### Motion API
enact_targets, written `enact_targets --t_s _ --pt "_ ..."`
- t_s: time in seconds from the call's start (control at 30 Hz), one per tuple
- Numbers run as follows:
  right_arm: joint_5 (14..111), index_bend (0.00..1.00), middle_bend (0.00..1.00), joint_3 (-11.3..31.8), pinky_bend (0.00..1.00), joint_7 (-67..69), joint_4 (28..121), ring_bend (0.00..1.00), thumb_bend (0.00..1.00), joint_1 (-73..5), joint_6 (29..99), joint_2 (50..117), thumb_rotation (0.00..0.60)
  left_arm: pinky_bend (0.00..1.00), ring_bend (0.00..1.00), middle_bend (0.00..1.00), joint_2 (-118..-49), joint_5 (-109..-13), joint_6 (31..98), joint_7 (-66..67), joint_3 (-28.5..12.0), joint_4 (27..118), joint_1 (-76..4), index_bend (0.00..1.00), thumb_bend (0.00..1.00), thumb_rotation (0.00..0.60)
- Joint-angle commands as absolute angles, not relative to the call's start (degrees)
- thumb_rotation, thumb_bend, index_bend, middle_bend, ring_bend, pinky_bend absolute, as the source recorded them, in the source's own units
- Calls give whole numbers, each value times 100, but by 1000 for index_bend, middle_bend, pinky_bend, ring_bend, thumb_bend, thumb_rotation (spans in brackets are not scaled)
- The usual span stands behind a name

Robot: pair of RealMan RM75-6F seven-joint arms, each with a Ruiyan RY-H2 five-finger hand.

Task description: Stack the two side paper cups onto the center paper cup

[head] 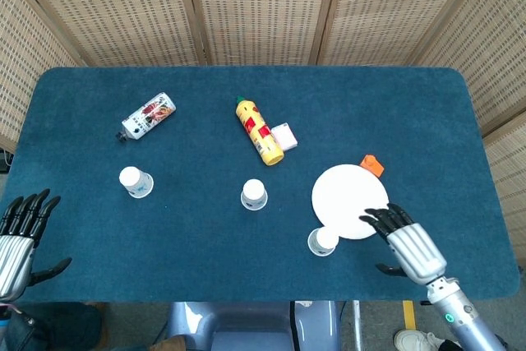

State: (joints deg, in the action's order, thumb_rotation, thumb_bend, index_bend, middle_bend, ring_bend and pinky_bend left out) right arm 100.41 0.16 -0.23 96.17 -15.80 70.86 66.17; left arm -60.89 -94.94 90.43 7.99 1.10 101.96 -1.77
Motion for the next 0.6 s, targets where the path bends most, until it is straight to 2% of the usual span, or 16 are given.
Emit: enact_targets --t_s 0.03,0.43,0.6 --pt "10102 268 295 30 232 -48 9502 260 191 -1850 6758 6827 600 0 0 0 -6076 -9432 8974 803 80 10220 -214 0 0 600" --pt "9287 287 316 316 273 -560 9472 278 252 -2522 5677 7438 600 0 0 0 -6023 -9258 8772 778 17 10276 -316 0 0 600" --pt "8940 359 379 381 342 -789 9526 330 287 -2663 5427 7520 600 0 0 0 -6006 -9239 8769 744 12 10278 -319 0 0 600"
